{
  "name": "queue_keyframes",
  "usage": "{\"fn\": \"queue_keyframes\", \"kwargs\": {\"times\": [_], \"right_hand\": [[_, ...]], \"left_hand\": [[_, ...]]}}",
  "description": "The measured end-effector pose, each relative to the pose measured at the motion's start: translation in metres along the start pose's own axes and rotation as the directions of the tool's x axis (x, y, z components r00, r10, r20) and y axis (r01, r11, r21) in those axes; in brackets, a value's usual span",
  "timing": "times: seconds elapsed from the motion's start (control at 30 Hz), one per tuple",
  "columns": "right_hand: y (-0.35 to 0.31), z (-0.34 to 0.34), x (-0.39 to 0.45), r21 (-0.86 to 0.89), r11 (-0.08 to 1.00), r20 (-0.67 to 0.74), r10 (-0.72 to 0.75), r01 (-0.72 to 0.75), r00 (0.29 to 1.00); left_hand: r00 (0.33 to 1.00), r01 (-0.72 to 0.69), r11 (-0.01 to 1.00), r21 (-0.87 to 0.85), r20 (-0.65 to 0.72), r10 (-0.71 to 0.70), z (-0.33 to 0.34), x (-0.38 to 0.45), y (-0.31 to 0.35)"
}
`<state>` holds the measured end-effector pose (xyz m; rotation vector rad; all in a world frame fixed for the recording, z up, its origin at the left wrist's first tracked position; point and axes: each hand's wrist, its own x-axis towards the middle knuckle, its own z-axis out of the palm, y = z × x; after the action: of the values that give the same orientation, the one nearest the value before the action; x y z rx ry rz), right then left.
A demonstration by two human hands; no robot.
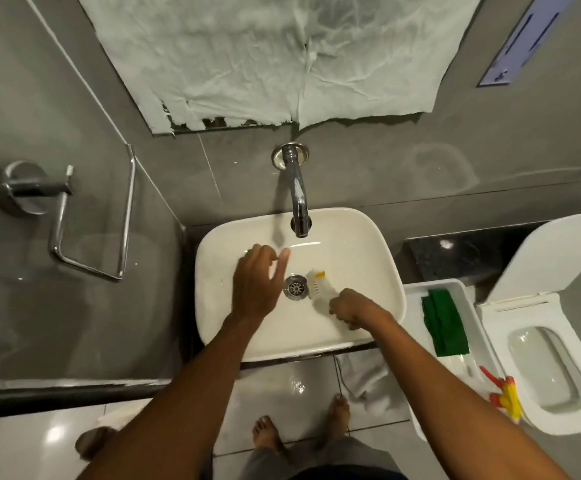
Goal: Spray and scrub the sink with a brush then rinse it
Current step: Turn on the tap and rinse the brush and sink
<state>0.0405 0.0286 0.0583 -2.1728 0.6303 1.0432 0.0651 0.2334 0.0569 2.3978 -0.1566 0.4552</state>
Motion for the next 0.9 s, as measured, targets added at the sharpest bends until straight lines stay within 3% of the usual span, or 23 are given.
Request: {"fn": "queue_keyframes", "kwargs": {"times": [0.07, 0.17, 0.37, 0.53, 0.77, 0.9], "right_hand": [[-0.002, 0.01, -0.005, 0.091, 0.996, -0.01, -0.019, 0.02, 1.0], [-0.005, 0.02, -0.011, 0.173, 0.984, -0.029, -0.037, 0.042, 0.999], [-0.012, 0.03, -0.022, 0.241, 0.965, -0.046, -0.1, 0.108, 0.994], [-0.017, 0.031, -0.034, 0.239, 0.957, -0.088, -0.145, 0.162, 0.985], [-0.016, 0.028, -0.044, 0.154, 0.958, -0.162, -0.218, 0.243, 0.962], [-0.018, 0.03, -0.044, 0.139, 0.954, -0.169, -0.243, 0.267, 0.955]], "left_hand": [[0.999, -0.029, 0.999, -0.021, -0.025, 0.028, -0.004, 0.021, 0.04], [0.996, 0.078, 0.997, -0.014, 0.037, -0.078, -0.008, 0.042, 0.073], [0.935, 0.294, 0.949, 0.108, 0.171, -0.31, -0.02, 0.064, 0.091], [0.907, 0.357, 0.929, 0.101, 0.201, -0.37, -0.021, 0.065, 0.103], [0.845, 0.182, 0.983, 0.007, 0.51, -0.16, -0.048, 0.082, 0.079], [0.823, 0.129, 0.987, -0.093, 0.566, -0.054, -0.049, 0.088, 0.068]]}}
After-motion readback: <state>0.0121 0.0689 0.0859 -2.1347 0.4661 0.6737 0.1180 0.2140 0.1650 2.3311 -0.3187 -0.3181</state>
